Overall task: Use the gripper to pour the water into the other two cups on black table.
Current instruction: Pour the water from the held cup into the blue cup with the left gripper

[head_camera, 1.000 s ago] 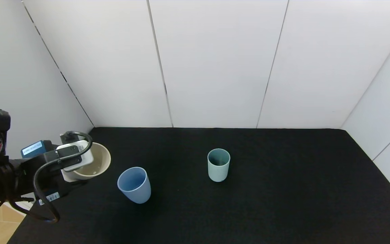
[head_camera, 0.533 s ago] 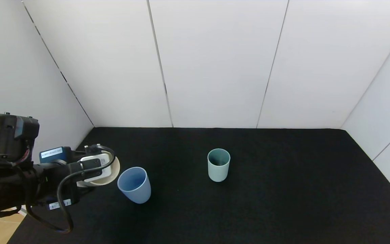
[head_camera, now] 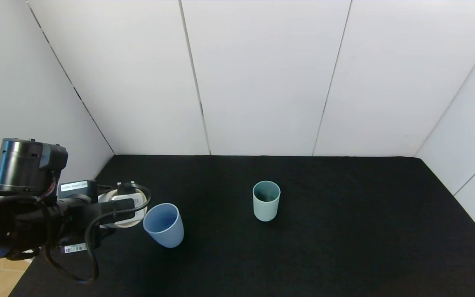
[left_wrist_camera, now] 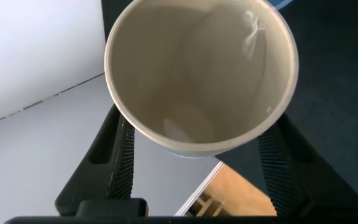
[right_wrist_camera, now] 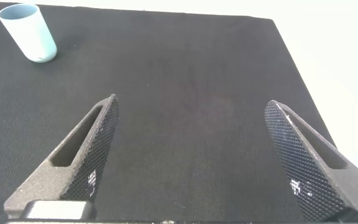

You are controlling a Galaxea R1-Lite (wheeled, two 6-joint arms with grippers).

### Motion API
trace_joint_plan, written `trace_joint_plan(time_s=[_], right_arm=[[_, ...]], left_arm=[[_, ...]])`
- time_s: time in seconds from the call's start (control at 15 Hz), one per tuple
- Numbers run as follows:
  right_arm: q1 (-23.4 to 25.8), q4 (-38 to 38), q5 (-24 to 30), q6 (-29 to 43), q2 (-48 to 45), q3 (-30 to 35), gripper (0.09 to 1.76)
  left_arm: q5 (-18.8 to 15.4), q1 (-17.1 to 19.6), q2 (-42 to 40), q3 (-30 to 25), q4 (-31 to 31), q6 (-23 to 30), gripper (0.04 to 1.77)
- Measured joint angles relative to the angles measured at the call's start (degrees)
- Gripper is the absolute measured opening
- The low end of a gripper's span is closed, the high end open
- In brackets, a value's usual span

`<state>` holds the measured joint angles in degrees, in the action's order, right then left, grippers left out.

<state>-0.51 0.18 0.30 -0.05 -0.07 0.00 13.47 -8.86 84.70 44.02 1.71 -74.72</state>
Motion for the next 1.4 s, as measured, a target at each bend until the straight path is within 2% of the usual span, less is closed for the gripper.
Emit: trace_joint_plan(time_s=[0.93, 1.4], right_arm=[[0.0, 0.0, 0.02, -0.02, 0.0, 0.0, 1.71], [0.0, -0.02, 0.02, -0.02, 0.0, 0.0, 1.71]], left_arm=[[8.16, -3.32, 4.71, 4.1, -0.56, -4.69, 1.18], [9.51, -4.53, 5.49, 4.82, -0.67, -5.52, 1.18]])
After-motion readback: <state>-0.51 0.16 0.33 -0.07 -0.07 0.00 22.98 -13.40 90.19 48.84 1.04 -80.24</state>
